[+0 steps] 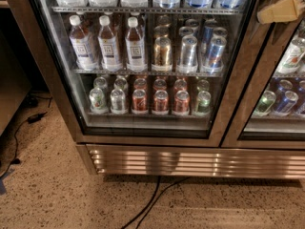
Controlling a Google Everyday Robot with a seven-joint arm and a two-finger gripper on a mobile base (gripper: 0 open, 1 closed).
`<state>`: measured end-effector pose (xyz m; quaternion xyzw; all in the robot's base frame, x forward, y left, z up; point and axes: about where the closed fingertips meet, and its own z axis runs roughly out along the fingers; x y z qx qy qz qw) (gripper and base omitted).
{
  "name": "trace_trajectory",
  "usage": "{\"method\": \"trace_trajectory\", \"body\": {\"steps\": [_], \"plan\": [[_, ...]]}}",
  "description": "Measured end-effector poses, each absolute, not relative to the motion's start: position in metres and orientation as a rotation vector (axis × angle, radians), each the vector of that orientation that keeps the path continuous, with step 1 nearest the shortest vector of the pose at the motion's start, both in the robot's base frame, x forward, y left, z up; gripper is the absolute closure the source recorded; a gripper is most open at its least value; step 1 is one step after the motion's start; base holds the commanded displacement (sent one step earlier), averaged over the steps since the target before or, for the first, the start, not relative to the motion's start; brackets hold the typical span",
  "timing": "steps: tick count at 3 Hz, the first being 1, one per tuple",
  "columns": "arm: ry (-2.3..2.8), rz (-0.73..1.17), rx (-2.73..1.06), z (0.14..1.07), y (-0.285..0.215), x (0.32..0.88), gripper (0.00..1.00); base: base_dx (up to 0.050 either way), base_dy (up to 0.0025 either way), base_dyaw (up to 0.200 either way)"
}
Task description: Open left fridge door
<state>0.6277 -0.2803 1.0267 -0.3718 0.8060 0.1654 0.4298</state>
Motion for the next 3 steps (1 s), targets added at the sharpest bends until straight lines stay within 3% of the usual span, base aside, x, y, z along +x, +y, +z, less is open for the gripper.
{"method": "trace_trajectory", "body": {"steps": [3], "plan": [[2.021, 0.462, -0.902, 1.0332, -0.2804, 0.6200, 1.00, 0.000, 0.00000, 0.000]]}}
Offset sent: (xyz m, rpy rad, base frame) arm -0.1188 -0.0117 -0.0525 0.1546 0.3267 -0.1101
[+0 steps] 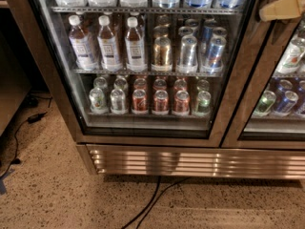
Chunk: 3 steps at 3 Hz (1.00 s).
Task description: Open left fridge door
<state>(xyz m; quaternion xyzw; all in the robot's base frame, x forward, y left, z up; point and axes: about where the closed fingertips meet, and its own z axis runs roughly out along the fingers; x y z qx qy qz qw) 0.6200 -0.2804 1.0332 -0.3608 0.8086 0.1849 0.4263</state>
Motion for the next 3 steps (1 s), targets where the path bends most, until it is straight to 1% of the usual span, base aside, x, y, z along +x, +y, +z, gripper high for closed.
{"method": "trace_trajectory", "body": {"steps": [3], "plan": [[2.024, 0.482, -0.884, 1.0372, -0.2817, 0.6196, 1.00, 0.000, 0.00000, 0.000]]}}
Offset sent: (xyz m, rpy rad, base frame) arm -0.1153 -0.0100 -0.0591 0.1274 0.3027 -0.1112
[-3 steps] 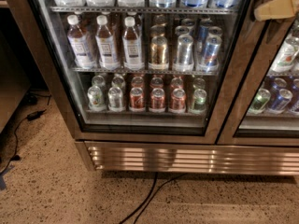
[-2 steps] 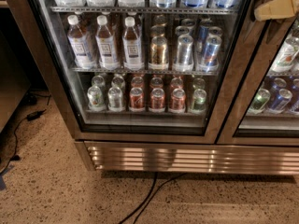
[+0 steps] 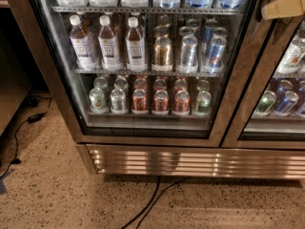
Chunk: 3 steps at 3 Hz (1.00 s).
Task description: Open left fridge door
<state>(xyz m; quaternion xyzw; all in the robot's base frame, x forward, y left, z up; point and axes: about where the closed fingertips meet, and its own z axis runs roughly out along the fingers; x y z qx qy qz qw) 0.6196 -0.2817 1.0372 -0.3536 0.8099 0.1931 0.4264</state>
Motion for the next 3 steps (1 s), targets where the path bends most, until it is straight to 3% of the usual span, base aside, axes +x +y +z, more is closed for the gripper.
{"method": "trace_trajectory", "body": {"steps": [3], "plan": [[2.038, 0.513, -0.840, 1.0464, -0.2864, 0.6136, 1.00, 0.000, 0.00000, 0.000]]}}
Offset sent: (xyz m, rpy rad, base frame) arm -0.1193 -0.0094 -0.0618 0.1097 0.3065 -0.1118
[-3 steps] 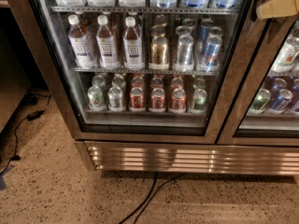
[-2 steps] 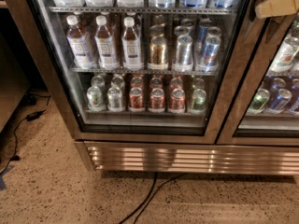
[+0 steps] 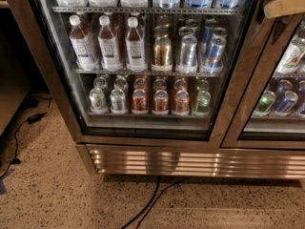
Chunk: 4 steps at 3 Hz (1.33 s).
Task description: Open left fridge door
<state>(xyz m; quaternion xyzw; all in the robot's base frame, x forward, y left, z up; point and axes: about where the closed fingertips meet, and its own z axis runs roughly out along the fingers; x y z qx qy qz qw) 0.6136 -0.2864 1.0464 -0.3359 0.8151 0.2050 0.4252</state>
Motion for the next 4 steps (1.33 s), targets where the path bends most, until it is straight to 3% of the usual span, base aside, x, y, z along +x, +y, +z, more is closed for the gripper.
{"method": "trace_trajectory", "body": {"steps": [4], "plan": [[2.095, 0.554, -0.806, 1.044, -0.287, 0.578, 1.00, 0.000, 0.00000, 0.000]]}}
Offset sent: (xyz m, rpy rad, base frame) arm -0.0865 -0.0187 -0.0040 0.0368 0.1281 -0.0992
